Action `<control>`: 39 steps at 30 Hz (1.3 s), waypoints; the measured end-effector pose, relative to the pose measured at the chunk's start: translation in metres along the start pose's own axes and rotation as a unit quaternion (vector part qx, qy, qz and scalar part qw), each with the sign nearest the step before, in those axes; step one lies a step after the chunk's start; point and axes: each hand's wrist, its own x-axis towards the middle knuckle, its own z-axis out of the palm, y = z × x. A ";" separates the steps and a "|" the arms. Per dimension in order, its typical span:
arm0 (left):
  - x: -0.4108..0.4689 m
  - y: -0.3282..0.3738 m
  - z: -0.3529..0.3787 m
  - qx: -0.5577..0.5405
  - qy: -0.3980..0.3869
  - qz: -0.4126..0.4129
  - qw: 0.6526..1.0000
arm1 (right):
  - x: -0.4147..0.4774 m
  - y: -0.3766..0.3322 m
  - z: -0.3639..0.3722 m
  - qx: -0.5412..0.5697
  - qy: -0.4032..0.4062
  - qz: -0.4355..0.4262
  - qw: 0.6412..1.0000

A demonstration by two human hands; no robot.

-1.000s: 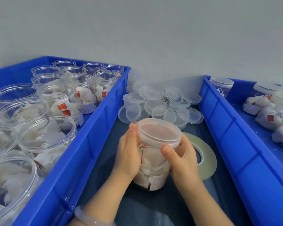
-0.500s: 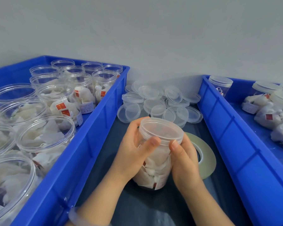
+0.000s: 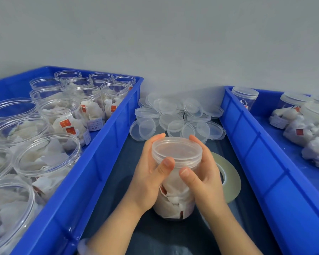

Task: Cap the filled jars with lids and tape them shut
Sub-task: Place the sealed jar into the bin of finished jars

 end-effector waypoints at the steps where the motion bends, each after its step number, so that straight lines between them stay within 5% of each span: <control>1: -0.001 0.000 0.000 0.002 -0.001 0.002 1.000 | 0.000 0.000 0.000 -0.007 0.005 0.000 1.000; 17: 0.000 -0.003 -0.003 0.014 -0.003 0.019 1.000 | -0.003 -0.004 0.000 -0.044 -0.001 0.009 0.999; 23: 0.033 0.031 0.023 0.011 0.048 0.079 0.996 | 0.029 -0.052 0.012 -0.088 0.146 -0.052 0.984; 31: 0.168 0.095 0.139 0.063 0.034 0.209 0.975 | 0.141 -0.149 -0.069 -0.213 0.316 -0.161 0.910; 39: 0.209 0.020 0.207 0.093 -0.104 0.069 0.988 | 0.160 -0.097 -0.201 -0.353 0.308 -0.076 0.880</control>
